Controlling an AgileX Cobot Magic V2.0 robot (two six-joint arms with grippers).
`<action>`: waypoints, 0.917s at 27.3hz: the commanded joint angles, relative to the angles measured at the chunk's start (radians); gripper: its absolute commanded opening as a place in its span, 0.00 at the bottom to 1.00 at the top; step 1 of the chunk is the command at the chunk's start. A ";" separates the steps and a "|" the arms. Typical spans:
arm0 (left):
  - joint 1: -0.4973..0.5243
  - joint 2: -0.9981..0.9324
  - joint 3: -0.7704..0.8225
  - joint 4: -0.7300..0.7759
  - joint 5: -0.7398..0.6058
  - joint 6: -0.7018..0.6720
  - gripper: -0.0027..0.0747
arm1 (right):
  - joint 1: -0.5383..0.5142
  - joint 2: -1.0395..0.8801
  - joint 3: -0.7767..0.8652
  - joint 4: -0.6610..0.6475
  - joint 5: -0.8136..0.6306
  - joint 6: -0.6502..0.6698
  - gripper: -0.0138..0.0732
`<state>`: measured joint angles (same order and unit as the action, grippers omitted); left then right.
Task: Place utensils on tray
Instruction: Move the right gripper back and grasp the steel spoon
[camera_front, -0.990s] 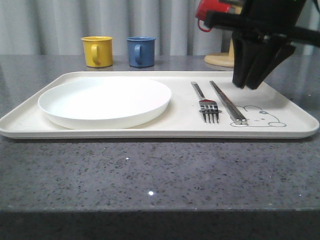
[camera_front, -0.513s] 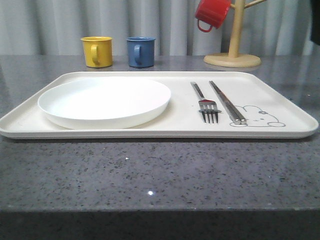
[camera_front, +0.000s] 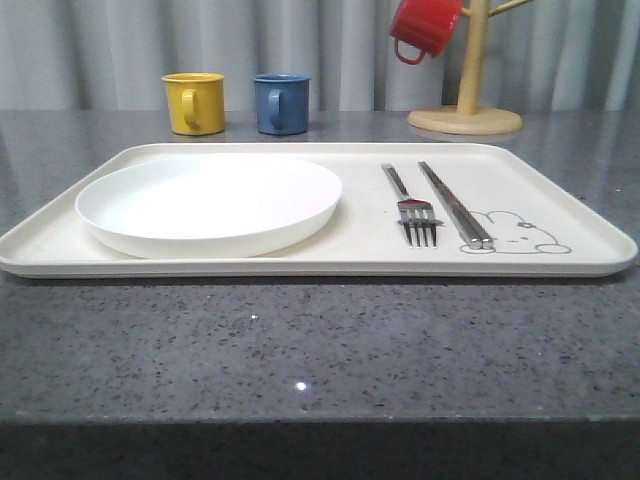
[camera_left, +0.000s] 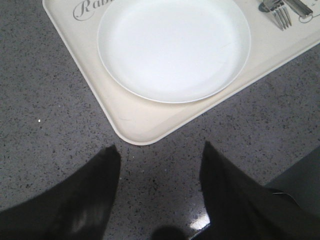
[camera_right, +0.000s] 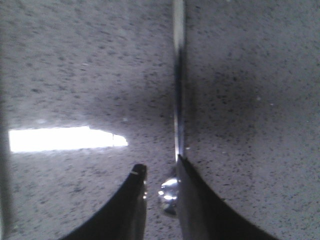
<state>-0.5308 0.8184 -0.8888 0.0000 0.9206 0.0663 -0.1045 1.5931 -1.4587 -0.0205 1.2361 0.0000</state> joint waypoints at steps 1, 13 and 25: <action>-0.008 -0.004 -0.026 0.000 -0.064 -0.011 0.51 | -0.028 -0.003 -0.020 -0.018 0.048 -0.014 0.37; -0.008 -0.004 -0.026 0.000 -0.064 -0.011 0.51 | -0.030 0.090 -0.020 -0.059 0.049 -0.014 0.37; -0.008 -0.004 -0.026 0.000 -0.064 -0.011 0.51 | -0.030 0.148 -0.020 -0.057 0.044 -0.014 0.37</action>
<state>-0.5308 0.8184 -0.8888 0.0000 0.9206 0.0663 -0.1291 1.7692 -1.4552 -0.0577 1.2284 0.0000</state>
